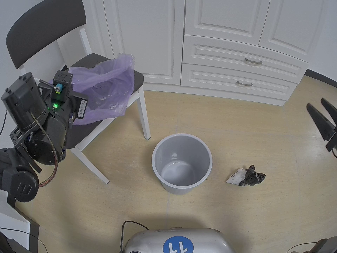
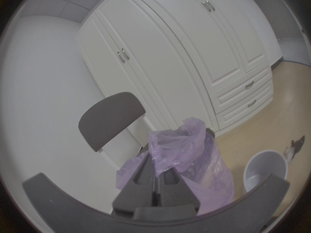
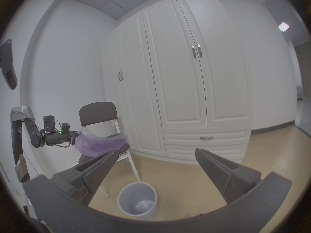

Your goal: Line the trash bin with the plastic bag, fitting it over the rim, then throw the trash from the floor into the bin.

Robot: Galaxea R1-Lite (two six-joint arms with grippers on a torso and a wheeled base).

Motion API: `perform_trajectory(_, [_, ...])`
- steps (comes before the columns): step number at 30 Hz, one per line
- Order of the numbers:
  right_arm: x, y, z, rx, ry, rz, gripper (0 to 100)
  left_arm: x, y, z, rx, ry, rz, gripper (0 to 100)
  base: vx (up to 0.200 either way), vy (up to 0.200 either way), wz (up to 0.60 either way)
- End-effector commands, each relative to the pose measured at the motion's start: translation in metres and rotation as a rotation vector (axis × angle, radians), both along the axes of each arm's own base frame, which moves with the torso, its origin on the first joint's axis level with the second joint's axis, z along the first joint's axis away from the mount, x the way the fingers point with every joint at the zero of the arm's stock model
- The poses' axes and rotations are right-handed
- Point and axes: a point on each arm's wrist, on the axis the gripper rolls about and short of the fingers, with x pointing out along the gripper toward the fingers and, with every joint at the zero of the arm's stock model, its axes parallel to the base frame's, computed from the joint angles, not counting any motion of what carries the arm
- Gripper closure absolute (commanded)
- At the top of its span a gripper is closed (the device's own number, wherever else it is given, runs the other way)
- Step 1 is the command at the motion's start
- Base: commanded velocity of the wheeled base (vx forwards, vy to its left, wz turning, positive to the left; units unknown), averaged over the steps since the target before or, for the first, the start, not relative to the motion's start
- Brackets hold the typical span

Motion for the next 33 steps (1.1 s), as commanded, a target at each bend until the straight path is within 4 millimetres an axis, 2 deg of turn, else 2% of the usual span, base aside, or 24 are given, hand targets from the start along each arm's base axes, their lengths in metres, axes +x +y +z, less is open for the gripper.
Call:
perform_trajectory(1, [0.03, 0.02, -0.013, 0.021, 0.126, 0.037, 0, -0.013, -0.018, 0.023, -0.047, -0.074, -0.085, 100, 0.0, 0.0, 0.0])
perform_trajectory(2, [0.038, 0.031, -0.014, 0.053, 0.161, 0.034, 0, -0.016, -0.029, 0.035, -0.077, -0.109, -0.126, 100, 0.0, 0.0, 0.0])
perform_trajectory(6, [0.046, 0.044, -0.018, 0.087, 0.207, 0.003, 0, -0.026, -0.047, 0.051, -0.147, -0.16, -0.208, 100, 0.0, 0.0, 0.0])
perform_trajectory(10, [0.046, 0.046, -0.023, 0.074, 0.23, 0.001, 0, -0.037, -0.056, 0.051, -0.181, -0.157, -0.269, 100, 0.0, 0.0, 0.0])
perform_trajectory(14, [0.04, 0.052, -0.019, 0.073, 0.22, 0.022, 0, -0.049, -0.067, 0.039, -0.262, -0.124, -0.354, 100, 0.0, 0.0, 0.0])
perform_trajectory(18, [0.045, 0.058, -0.01, 0.054, 0.226, 0.029, 0, -0.055, -0.061, 0.031, -0.279, -0.102, -0.363, 100, 0.0, 0.0, 0.0])
perform_trajectory(23, [0.042, 0.058, -0.013, 0.012, 0.318, 0.038, 0, -0.072, -0.055, 0.025, -0.303, -0.084, -0.403, 100, 0.0, 0.0, 0.0])
perform_trajectory(28, [0.04, 0.062, -0.03, -0.032, 0.382, 0.057, 0, -0.081, -0.052, 0.001, -0.332, -0.013, -0.436, 100, 0.0, 0.0, 0.0])
perform_trajectory(29, [0.041, 0.067, -0.04, -0.056, 0.415, 0.076, 0, -0.081, -0.052, -0.002, -0.355, -0.004, -0.443, 100, 0.0, 0.0, 0.0])
perform_trajectory(33, [0.047, 0.082, -0.052, -0.091, 0.469, 0.106, 0, -0.08, -0.055, -0.009, -0.442, 0.02, -0.489, 100, 0.0, 0.0, 0.0])
